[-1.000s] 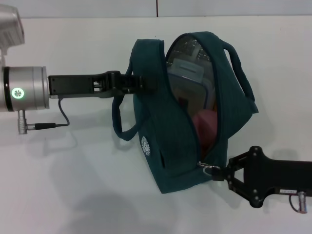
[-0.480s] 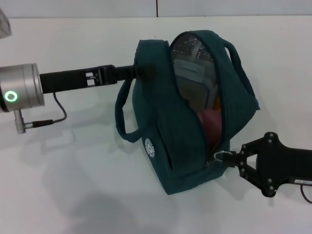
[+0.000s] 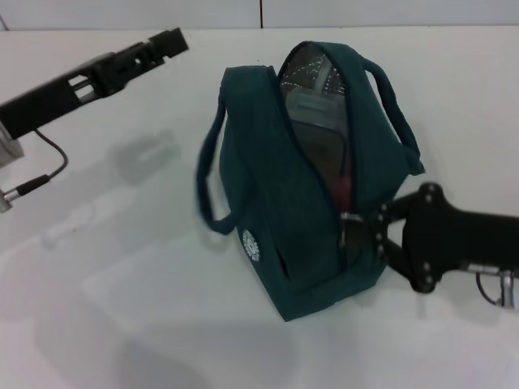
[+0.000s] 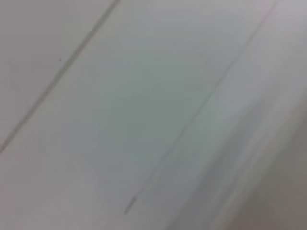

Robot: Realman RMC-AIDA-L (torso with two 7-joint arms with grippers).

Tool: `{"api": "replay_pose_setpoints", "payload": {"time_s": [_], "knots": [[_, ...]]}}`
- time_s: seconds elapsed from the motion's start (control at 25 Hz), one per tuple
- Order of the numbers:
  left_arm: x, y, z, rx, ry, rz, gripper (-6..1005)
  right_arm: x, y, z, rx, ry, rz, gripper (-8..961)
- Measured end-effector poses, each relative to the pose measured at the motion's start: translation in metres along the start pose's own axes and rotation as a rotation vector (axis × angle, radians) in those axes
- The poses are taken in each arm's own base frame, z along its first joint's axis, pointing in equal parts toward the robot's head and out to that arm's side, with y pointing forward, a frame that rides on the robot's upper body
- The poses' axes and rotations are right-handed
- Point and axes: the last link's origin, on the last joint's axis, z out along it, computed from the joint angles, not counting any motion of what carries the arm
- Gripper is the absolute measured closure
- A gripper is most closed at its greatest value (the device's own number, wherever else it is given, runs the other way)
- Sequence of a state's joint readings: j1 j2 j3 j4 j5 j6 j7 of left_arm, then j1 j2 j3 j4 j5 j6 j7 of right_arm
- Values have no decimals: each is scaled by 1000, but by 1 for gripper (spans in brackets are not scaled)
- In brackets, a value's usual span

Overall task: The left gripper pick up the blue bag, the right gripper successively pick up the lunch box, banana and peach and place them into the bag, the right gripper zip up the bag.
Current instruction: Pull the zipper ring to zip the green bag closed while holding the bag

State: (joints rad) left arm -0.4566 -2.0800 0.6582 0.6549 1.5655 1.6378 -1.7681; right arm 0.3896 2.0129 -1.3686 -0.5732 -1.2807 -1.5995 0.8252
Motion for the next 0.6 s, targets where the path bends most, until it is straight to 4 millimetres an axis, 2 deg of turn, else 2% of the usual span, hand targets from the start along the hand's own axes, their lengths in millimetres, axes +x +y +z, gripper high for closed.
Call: {"api": "replay_pose_setpoints", "payload": {"time_s": [0.44,0.6], "knots": [[-9,-9,-17,68,60,-5,485,-32,-27,17,70,-157,-41,945],[-13,-14,-23,99,135,-5,488,-43,-47,35,88,-170,-32,945]]}}
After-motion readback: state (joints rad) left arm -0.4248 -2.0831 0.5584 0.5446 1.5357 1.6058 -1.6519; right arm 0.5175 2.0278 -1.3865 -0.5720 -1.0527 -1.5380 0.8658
